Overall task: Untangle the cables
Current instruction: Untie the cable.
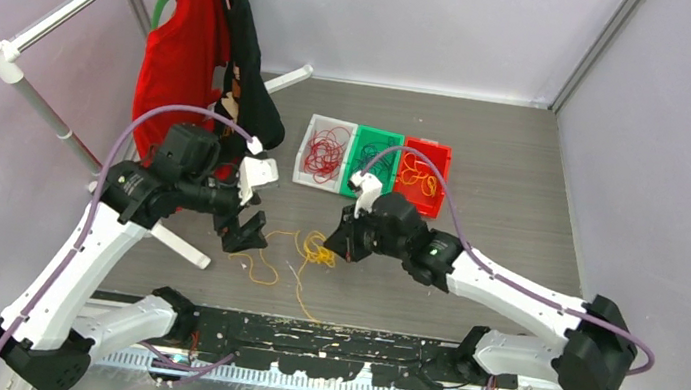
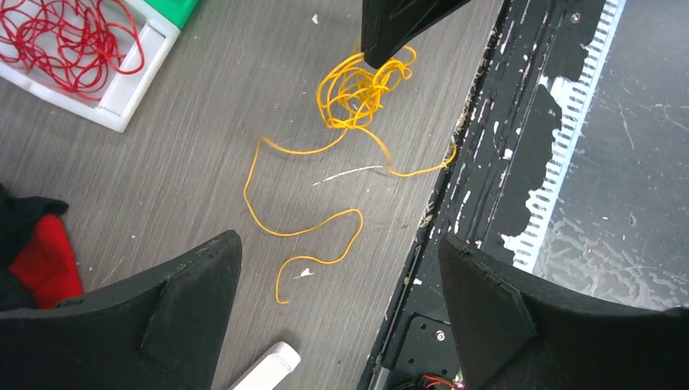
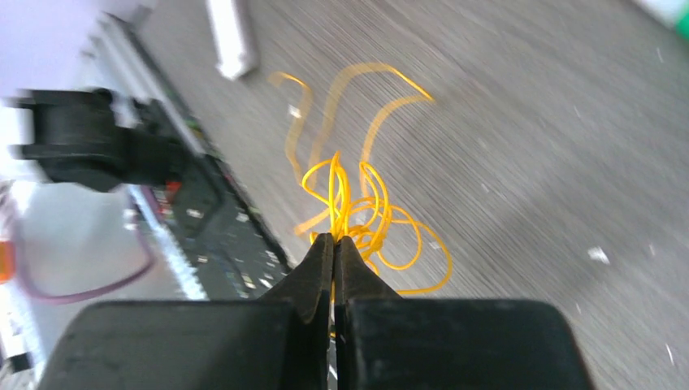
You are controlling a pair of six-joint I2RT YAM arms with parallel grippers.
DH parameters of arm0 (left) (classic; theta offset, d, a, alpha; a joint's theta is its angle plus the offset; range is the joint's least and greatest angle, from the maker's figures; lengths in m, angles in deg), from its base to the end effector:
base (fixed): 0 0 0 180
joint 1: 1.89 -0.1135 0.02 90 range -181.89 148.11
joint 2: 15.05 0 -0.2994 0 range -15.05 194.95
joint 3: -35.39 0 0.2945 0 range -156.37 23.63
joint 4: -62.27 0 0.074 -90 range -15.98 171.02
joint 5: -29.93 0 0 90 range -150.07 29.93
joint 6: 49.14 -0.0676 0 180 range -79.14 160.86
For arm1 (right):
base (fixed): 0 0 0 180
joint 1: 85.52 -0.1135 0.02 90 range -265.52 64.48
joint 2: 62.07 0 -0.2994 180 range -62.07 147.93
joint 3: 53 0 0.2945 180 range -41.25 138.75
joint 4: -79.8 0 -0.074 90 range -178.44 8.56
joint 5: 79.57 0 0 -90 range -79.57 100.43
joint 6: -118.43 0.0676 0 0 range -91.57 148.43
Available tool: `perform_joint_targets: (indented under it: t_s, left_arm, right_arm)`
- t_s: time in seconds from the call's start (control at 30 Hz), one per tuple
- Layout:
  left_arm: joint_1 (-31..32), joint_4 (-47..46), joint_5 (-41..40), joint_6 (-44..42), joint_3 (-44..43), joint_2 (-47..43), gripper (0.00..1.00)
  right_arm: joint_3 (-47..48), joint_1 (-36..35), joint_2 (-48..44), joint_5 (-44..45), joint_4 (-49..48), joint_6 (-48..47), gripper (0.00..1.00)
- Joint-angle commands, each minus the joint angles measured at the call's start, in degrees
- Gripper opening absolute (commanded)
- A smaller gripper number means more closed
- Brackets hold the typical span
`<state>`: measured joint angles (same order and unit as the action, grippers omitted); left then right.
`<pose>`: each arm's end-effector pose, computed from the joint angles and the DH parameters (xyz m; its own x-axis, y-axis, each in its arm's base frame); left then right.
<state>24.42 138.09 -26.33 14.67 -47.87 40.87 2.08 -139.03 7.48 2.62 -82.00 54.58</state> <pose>0.1628 -0.1224 0.3992 -0.2939 0.5548 -0.7784 0.9231 0.3760 -0.0806 0.1824 0.2621 0.2443 -0.6692 -0.1704 -0.7233 -0.6346 0.6376 0.4368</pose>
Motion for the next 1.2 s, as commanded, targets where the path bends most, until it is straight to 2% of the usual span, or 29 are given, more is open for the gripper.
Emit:
perform_joint_targets:
  t_s: [0.0, 0.2, 0.43, 0.6, 0.9, 1.03, 1.17]
  left_arm:
    - [-0.03, -5.86, 5.19, -2.47, 0.55, -1.38, 0.89]
    - [0.05, -7.27, 8.85, -3.82, 0.22, -0.3, 0.76]
    - [0.27, -5.01, 13.02, -4.69, 0.23, 1.11, 0.54]
    - [0.92, -4.32, 14.13, -5.54, 2.02, 0.54, 0.48]
    - [2.51, -2.96, 15.49, -7.17, 1.98, -0.09, 0.45]
    - [2.92, -4.49, 13.8, -7.56, 2.27, -0.73, 0.26]
    - [3.42, -4.58, 13.33, -8.0, 3.19, -1.41, 0.17]
  right_arm:
    - [7.07, -0.26, -4.69, -10.27, -2.92, -1.41, 0.01]
    - [11.2, -1.83, -3.47, -16.55, -3.24, -1.33, 0.01]
    - [15.06, -4.35, -0.88, -17.92, -1.63, -2.99, 0.01]
    - [17.19, -5.49, 0.32, -19.41, -0.81, -3.75, 0.01]
    - [19.73, -6.33, 2.04, -20.45, 0.5, -4.17, 0.01]
    - [20.16, -6.51, 2.4, -20.8, 0.44, -3.89, 0.01]
    - [20.17, -6.52, 2.49, -20.69, -0.78, -2.92, 0.01]
